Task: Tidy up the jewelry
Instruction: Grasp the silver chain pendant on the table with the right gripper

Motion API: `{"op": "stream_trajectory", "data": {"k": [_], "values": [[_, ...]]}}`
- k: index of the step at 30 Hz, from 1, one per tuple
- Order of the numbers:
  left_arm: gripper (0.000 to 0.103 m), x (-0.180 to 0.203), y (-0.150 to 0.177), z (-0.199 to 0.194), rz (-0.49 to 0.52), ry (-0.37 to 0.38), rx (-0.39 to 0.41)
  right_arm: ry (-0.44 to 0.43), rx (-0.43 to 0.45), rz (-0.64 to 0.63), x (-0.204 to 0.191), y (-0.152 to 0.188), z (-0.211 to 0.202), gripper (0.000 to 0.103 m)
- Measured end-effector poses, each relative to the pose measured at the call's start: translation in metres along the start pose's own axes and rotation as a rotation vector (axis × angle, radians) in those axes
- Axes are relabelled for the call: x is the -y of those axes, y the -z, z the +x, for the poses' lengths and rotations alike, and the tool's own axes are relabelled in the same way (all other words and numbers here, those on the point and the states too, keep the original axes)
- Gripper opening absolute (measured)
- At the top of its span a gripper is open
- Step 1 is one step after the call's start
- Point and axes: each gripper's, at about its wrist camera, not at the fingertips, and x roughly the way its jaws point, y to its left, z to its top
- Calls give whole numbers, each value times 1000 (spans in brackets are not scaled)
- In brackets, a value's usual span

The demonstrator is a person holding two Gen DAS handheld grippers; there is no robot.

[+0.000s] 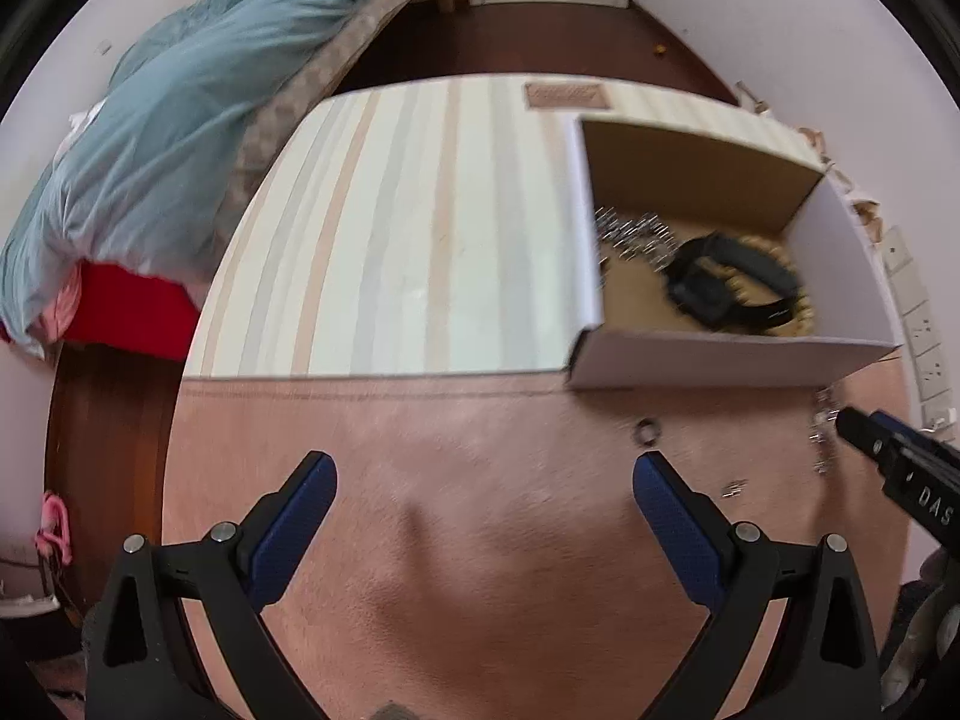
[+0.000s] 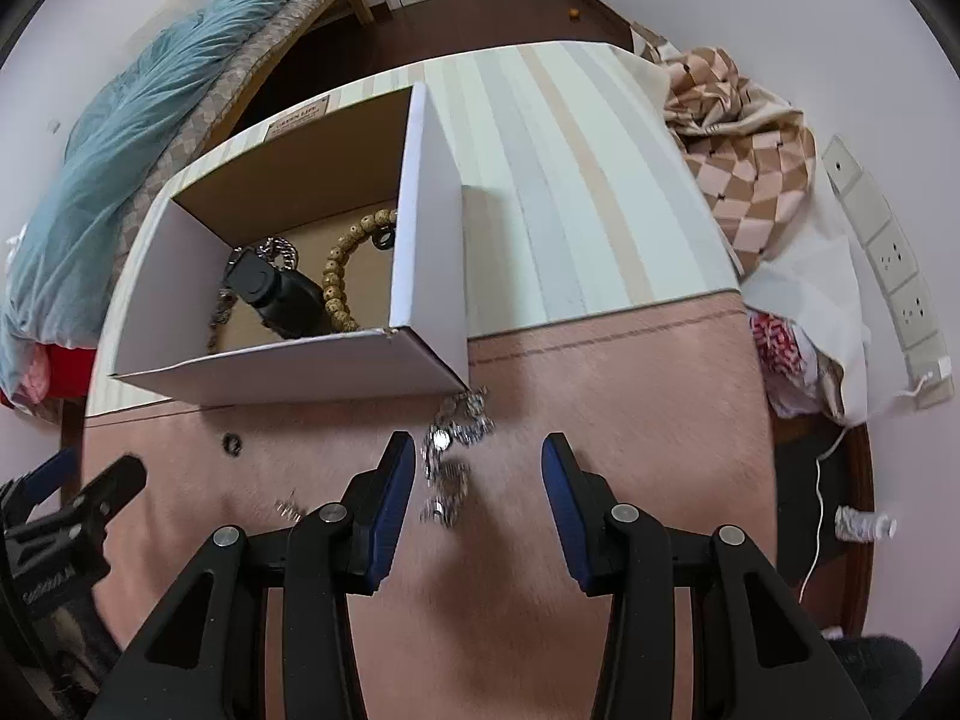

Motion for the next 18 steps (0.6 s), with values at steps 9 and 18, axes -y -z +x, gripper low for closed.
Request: {"op": "stream_trajectory", "data": {"k": [9,18], "values": [[101,0,6,14,-10,-4,8,39,83,-106,-25,5,16,5],[101,21,8,16,55,46,21,-62,86,19,3,23,-5,3]]}}
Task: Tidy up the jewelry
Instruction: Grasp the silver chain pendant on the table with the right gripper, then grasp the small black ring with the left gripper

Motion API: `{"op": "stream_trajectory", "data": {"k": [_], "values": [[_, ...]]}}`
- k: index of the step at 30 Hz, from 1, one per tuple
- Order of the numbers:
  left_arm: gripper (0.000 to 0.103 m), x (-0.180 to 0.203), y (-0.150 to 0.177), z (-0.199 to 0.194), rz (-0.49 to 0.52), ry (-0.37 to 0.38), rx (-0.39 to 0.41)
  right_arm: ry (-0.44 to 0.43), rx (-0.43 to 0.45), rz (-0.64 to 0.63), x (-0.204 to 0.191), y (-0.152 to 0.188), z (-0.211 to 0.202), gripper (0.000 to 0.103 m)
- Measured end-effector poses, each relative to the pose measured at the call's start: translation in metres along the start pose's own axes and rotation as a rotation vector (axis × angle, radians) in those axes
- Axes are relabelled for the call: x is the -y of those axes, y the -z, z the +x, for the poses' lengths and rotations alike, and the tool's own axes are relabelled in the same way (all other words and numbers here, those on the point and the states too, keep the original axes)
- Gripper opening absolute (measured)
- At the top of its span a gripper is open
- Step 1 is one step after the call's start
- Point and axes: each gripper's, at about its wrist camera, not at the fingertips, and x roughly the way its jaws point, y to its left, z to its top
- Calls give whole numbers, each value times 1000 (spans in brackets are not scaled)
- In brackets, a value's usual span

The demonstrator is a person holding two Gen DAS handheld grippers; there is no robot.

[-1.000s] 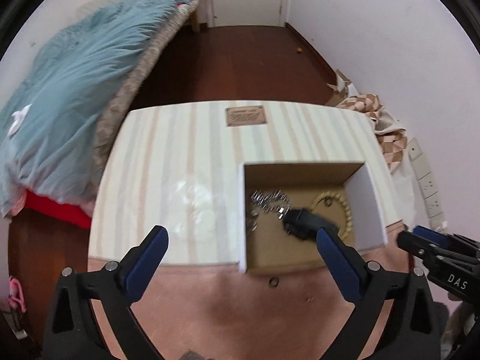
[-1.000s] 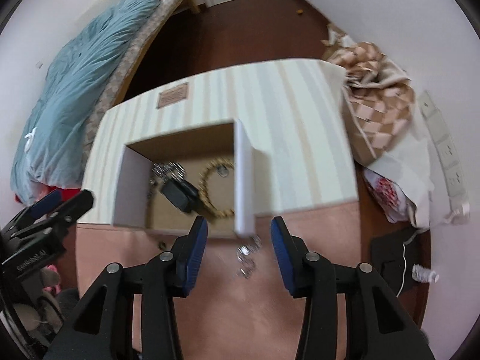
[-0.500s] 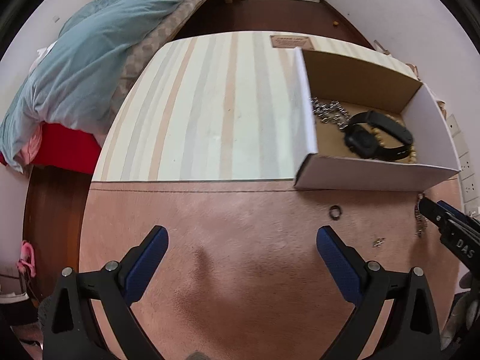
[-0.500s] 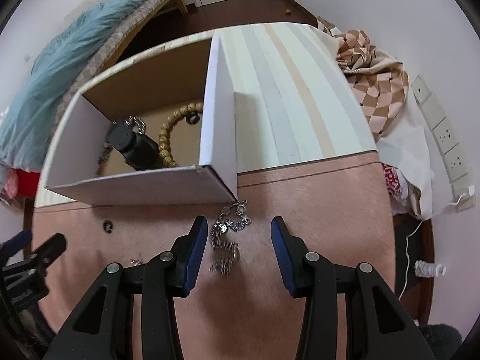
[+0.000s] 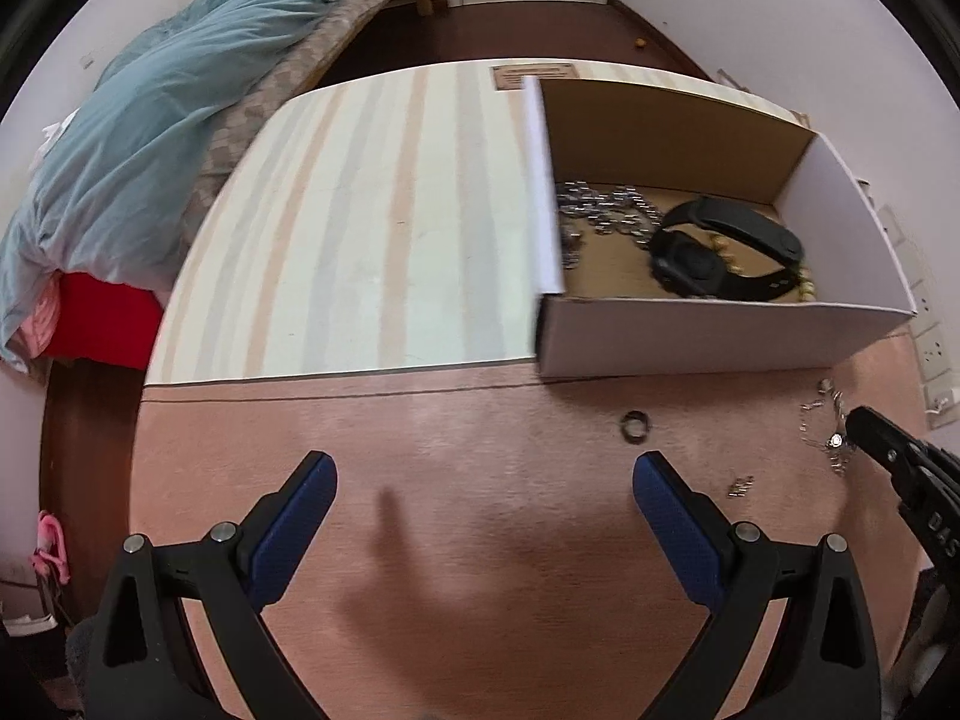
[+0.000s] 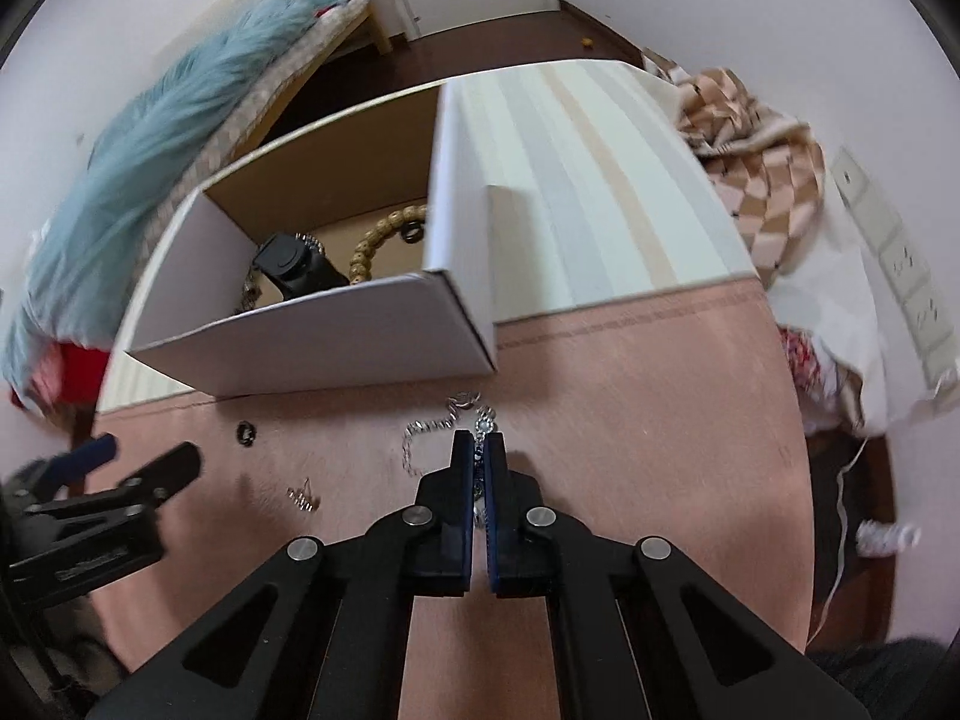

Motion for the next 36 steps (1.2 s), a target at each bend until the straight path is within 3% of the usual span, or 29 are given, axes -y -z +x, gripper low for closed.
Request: {"op": "stream_trajectory", "data": {"k": [8,19,24,26,28,31,34,36], "values": [[101,35,12,-3,54,127,-11,-25,25,70,22,12,-27,3],[99,32,0,6,48,42,27,-22,38,104,32,12,-31,3],[77,36,-4,13,68,40,21,-21,38,103,31,12,-31,3],[56,38,-3,16,76,48,14,-21,38,102,30,11,-31,3],[45,37,-5,15,78,62,24,-19,39,101,30,11,-31,3],[18,41,-5,12,95,76,33,-18,41,101,30,10,-32,3],[10,45,-5,12,111,81,34,-21,46,101,29,9,-35,3],[10,46,-3,11,115,87,36,-28,54,102,28,7,-39,3]]}}
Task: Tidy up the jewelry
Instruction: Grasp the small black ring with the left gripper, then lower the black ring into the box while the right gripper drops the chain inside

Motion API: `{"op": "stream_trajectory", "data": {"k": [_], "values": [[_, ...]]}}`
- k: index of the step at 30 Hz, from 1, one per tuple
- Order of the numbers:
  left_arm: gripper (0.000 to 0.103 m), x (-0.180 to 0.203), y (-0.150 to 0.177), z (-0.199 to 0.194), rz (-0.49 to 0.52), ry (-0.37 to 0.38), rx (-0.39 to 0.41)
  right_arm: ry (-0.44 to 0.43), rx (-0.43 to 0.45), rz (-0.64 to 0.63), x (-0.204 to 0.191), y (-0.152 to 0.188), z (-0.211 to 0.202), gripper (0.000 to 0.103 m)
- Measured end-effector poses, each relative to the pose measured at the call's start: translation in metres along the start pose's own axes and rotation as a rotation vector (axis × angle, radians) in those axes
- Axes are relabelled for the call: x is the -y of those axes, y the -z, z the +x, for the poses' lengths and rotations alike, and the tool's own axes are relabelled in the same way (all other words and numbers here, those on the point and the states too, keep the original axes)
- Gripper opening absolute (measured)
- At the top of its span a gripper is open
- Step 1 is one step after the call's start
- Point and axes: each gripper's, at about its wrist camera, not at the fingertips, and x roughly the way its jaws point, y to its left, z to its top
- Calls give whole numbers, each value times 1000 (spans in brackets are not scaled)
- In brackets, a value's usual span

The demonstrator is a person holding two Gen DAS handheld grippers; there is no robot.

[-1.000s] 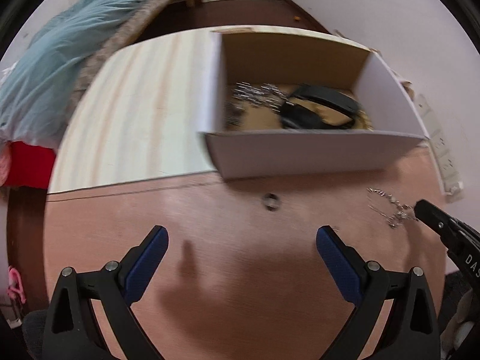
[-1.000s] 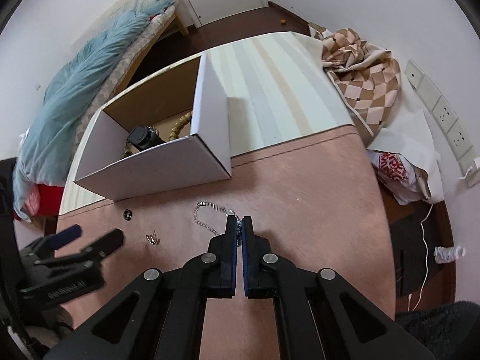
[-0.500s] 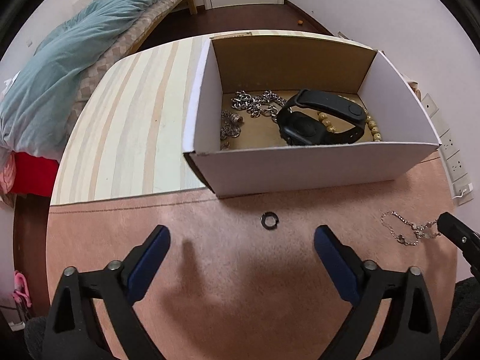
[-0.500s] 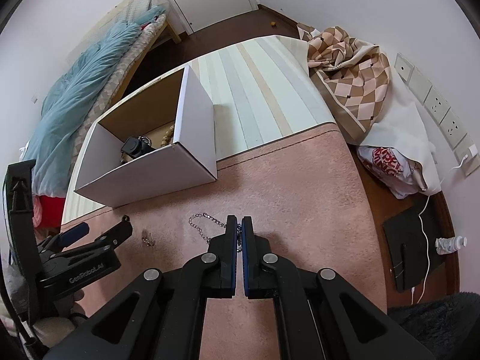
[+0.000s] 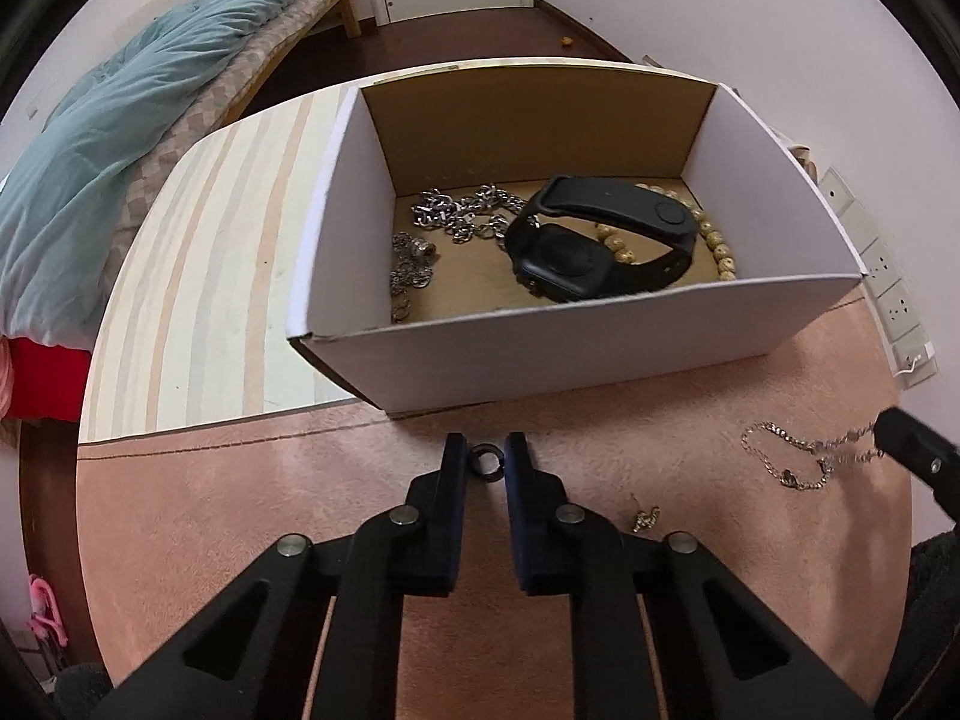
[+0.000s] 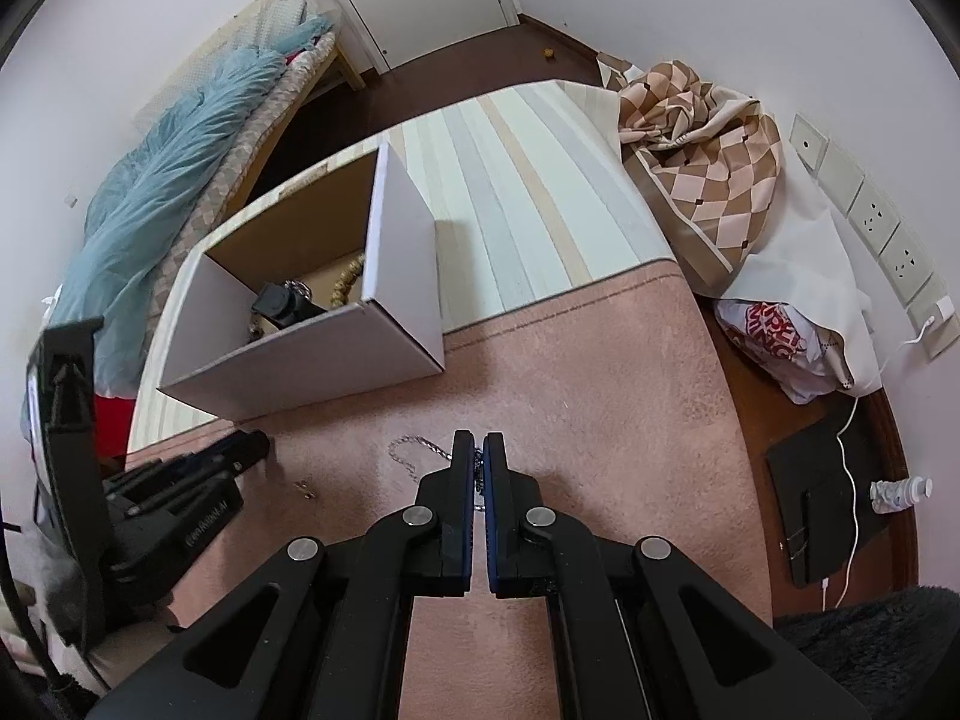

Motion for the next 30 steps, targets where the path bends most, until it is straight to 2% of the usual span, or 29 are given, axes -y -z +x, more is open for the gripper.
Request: {"op": "stream_trajectory", "data": {"k": [8,13,17,25,27,30], "values": [[10,-2,6,-20,-4,9,34,-55,48,-15,-15,-12,-22,3],[10,-4,8,-49,-7,-6,97,-105,83,-30,-30,-20,-42,3],[10,-8,2,-77,-22,11,155,-140,117,-54,-45,-30,-62,3],[10,-24,-33,-133,-69,70,261,-208,173,-100,-79,-64,-101,3],[10,-31,-46,-138,-84,89,269,-214,179,-118,-85,-78,-105,3],[10,-41,-63,-136,-111,137,237,-206,173,-149,-95,-99,-101,3]]}}
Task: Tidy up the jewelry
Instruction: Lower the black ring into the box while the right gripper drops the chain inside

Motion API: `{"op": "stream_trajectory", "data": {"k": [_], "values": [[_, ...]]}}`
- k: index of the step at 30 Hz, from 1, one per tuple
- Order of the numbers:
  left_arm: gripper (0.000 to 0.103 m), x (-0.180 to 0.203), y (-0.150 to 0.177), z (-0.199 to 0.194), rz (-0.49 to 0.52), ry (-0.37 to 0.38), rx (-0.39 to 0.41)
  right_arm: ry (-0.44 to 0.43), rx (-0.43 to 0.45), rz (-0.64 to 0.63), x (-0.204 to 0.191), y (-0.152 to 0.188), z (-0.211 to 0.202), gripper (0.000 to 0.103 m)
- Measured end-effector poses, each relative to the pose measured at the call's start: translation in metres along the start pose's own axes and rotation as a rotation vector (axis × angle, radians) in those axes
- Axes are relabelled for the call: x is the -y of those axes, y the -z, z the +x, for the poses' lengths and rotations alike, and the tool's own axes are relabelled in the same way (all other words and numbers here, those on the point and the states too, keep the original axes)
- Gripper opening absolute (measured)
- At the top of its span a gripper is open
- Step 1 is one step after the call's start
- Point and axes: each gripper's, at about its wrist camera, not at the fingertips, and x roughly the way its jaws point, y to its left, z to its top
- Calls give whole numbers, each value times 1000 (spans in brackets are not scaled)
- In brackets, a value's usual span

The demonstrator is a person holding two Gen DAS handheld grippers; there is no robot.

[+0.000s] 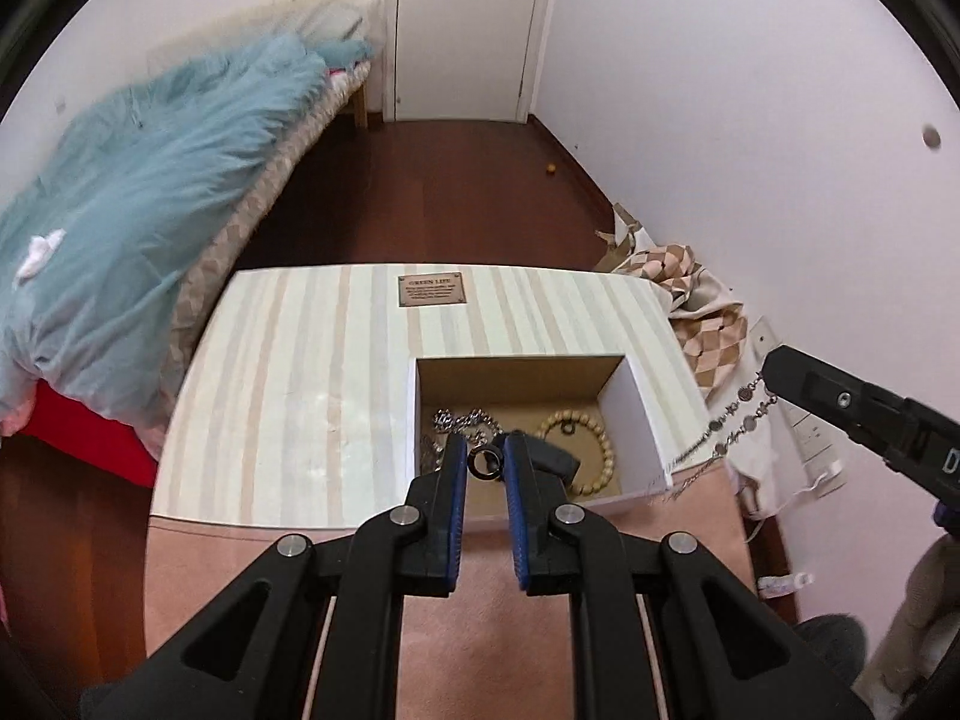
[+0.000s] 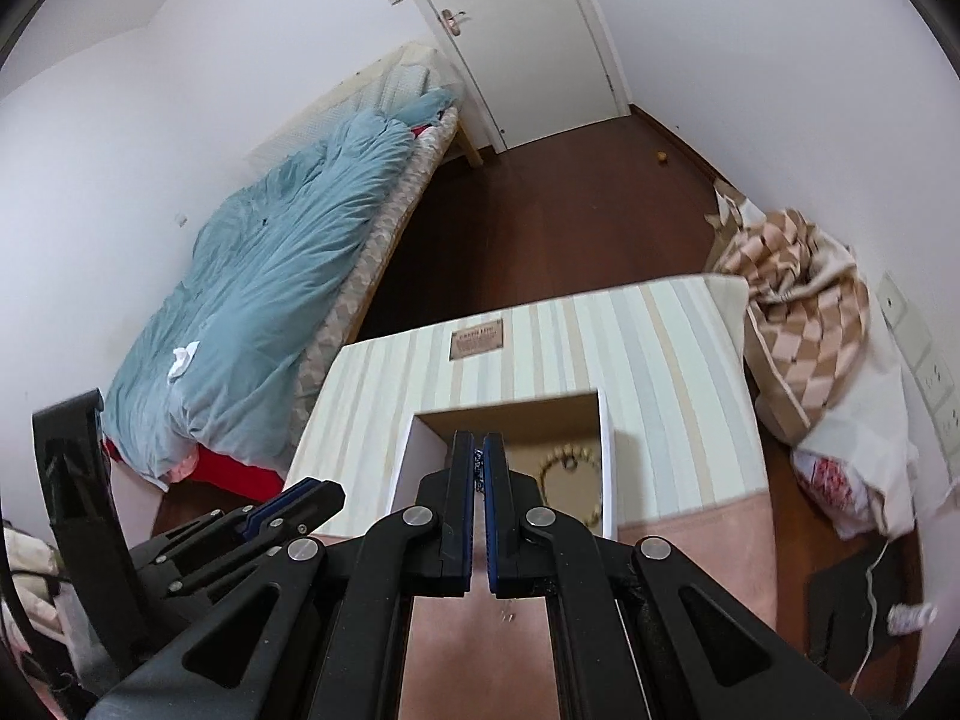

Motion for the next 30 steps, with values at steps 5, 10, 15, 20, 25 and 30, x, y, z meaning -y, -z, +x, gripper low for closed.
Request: {"op": "stream_trajectory", "data": {"k": [5,10,15,20,25,30], "values": [[10,-18,-26,30,-42,49,-66,14,-75,-30,-1,-26,38,3],[10,-28,-41,66,-59,81,-154,42,-156,-36,8,-37,78,3],[10,-27,-52,98,-63,115,-230,53,-219,-15,19,-37,105,3],[10,-14,-59,121,-44,146,-295,30,-290,34,34,-36,124,3],[11,-8,-70,133,-42,135,-320,41,-374,74,46,-32,140,4],[33,-16,-77,126,-45,72,-297,72,-386,82,51,-30,136,29]]}}
